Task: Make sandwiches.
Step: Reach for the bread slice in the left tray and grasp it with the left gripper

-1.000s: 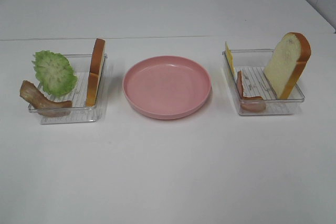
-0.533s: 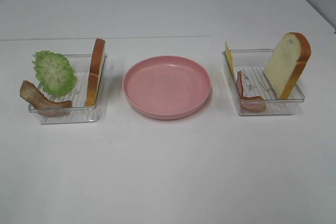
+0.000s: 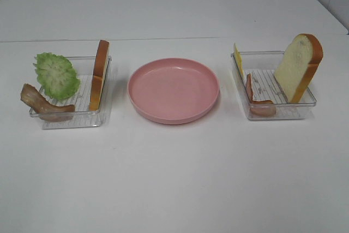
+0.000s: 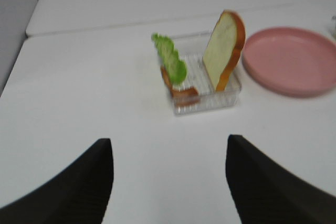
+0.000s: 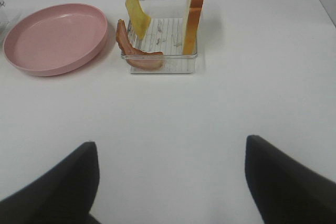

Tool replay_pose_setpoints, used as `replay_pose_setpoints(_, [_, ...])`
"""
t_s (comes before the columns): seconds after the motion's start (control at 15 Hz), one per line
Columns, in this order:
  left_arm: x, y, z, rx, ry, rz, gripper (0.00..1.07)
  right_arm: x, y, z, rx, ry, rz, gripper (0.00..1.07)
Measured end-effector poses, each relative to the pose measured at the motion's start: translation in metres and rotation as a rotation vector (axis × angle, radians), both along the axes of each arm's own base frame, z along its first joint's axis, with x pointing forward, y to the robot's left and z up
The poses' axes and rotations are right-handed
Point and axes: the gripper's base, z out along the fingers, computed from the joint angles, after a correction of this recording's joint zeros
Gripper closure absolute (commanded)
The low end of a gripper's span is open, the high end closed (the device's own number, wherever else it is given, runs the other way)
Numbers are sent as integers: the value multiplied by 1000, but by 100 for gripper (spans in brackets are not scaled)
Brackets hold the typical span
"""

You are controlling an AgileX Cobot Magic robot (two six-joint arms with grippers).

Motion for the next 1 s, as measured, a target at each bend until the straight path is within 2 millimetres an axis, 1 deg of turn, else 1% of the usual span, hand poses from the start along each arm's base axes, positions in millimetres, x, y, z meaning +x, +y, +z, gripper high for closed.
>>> replay_pose_setpoints(0.13, [12, -1, 16, -38, -121, 4, 47, 0, 0, 0, 0, 0, 0, 35])
replay_pose_setpoints(0.27, [36, 1, 33, -81, -222, 24, 47, 0, 0, 0, 0, 0, 0, 35])
replay_pose_setpoints(0.33, [54, 1, 38, -106, -228, 35, 47, 0, 0, 0, 0, 0, 0, 35])
replay_pose_setpoints(0.47, [92, 3, 41, -131, -161, 55, 47, 0, 0, 0, 0, 0, 0, 35])
replay_pose_setpoints(0.53, [103, 3, 42, -132, -128, 58, 47, 0, 0, 0, 0, 0, 0, 35])
replay_pose_setpoints(0.6, [131, 3, 44, -131, -37, 62, 47, 0, 0, 0, 0, 0, 0, 35])
replay_pose_setpoints(0.67, [142, 2, 46, -130, 2, 61, 47, 0, 0, 0, 0, 0, 0, 35])
replay_pose_setpoints(0.8, [183, 0, 52, -129, 177, 43, 47, 0, 0, 0, 0, 0, 0, 35])
replay_pose_setpoints(0.87, [221, -3, 53, -132, 379, 13, 47, 0, 0, 0, 0, 0, 0, 35])
replay_pose_setpoints(0.93, [243, -5, 49, -137, 497, -7, 47, 0, 0, 0, 0, 0, 0, 35])
replay_pose_setpoints(1.0, [260, -7, 46, -149, 587, -24, 47, 0, 0, 0, 0, 0, 0, 35])
